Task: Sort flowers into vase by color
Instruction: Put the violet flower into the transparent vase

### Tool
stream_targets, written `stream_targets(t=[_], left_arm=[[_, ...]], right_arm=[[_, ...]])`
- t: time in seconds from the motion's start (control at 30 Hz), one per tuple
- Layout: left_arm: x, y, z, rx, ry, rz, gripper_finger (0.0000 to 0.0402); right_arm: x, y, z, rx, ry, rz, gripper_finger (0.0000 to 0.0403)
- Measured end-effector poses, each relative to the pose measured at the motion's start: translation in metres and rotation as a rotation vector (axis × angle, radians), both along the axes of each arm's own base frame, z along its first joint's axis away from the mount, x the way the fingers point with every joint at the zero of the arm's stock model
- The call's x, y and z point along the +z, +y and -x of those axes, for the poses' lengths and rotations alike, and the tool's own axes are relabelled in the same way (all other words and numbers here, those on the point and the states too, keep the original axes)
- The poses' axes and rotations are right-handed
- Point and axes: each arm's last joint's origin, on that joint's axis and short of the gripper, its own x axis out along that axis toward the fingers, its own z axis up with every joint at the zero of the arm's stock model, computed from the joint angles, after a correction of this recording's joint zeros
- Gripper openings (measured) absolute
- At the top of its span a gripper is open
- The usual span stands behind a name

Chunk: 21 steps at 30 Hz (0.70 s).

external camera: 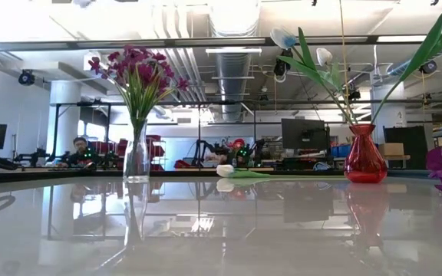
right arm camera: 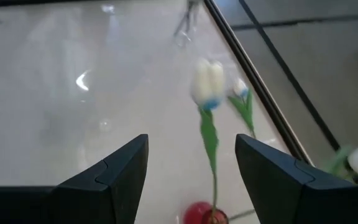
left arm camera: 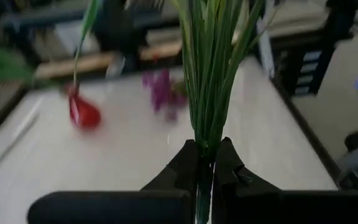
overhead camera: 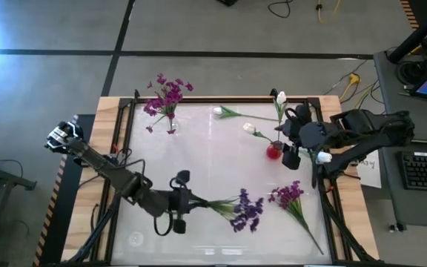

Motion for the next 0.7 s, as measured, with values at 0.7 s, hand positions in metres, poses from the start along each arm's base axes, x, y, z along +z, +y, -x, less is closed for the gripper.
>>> stream_targets(t=[0.7], left_arm=[[-0.013, 0.041, 0.002, -0.026, -0.728, -0.049, 0.0000]], right_arm=[[-0.006, 0.071, -0.058, 0.329, -0.191, 0.142, 0.0233]])
